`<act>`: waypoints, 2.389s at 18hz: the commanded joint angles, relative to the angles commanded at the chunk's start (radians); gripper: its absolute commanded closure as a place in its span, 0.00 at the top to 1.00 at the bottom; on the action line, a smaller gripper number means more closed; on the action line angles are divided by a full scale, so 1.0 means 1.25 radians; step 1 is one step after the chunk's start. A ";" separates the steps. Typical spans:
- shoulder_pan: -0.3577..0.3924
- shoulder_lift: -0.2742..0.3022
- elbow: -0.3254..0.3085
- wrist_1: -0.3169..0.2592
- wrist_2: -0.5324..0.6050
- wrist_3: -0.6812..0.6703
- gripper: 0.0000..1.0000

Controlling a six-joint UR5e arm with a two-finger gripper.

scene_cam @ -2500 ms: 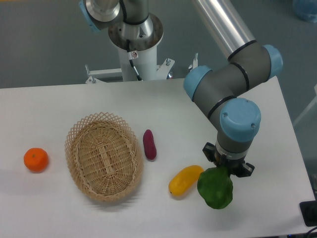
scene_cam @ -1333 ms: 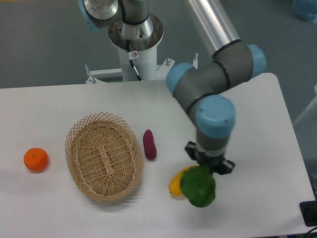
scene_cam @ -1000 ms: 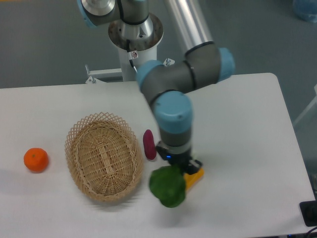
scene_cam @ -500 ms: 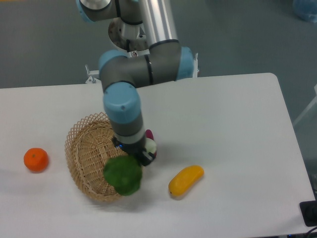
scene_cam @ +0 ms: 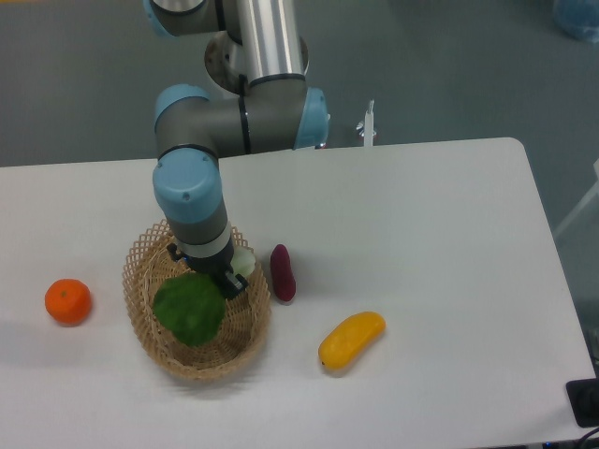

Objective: Place the green vegetable in the basket

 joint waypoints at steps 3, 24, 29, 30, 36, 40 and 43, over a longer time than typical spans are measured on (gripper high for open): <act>0.001 -0.009 0.000 0.001 0.001 0.000 1.00; 0.227 -0.049 0.186 -0.021 0.058 0.158 1.00; 0.281 -0.075 0.250 -0.047 0.058 0.202 1.00; 0.291 -0.075 0.255 -0.047 0.056 0.210 1.00; 0.356 -0.074 0.258 -0.060 0.052 0.253 1.00; 0.404 -0.068 0.255 -0.089 0.042 0.315 1.00; 0.439 -0.061 0.249 -0.108 0.034 0.355 1.00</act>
